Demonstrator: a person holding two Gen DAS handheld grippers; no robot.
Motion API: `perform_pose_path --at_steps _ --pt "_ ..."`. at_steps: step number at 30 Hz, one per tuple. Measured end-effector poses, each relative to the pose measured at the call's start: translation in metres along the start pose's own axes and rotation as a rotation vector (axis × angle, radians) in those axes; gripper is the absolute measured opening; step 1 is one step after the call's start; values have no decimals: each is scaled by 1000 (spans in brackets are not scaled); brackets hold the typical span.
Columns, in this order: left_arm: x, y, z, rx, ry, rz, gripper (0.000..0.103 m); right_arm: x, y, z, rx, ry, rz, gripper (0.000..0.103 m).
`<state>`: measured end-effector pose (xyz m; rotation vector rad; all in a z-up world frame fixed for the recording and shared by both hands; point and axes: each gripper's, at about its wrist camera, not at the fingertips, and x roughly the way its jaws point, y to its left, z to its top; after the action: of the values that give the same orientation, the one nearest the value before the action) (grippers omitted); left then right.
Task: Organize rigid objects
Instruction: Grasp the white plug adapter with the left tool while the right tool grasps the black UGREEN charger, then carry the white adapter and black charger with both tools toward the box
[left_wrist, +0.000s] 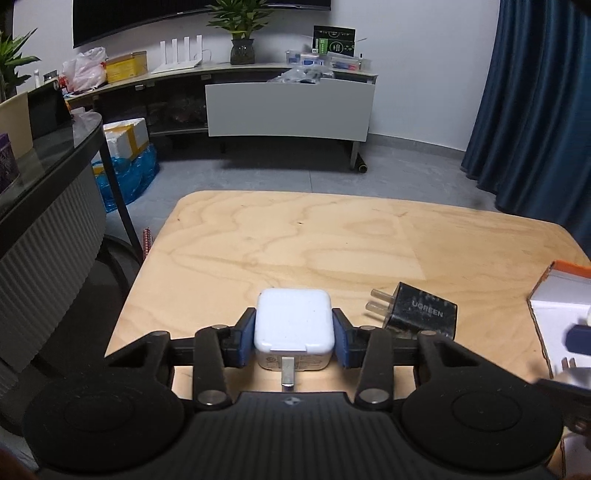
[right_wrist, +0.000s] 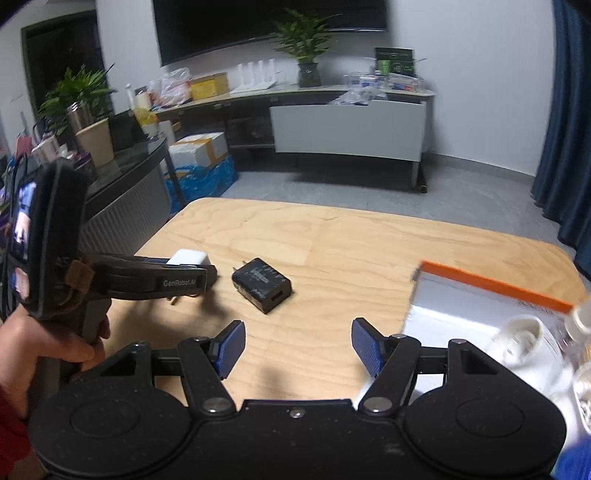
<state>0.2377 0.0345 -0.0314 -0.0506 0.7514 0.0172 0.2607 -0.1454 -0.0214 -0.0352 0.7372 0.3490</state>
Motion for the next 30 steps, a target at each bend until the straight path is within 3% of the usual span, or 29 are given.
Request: perform_pose_path --at_steps 17,19,24,27,30 --pt "-26 18 -19 -38 8 -9 42 93 21 41 -188 121 87 78" --pt "-25 19 -20 -38 1 -12 42 100 24 42 -200 129 89 74" --pt "-23 19 -24 -15 -21 -11 44 96 27 38 -200 109 102 44" --pt "-23 18 -24 -5 -36 -11 45 91 27 33 -183 102 95 44" --pt "-22 15 -26 19 -45 -11 53 86 27 31 -151 103 83 44"
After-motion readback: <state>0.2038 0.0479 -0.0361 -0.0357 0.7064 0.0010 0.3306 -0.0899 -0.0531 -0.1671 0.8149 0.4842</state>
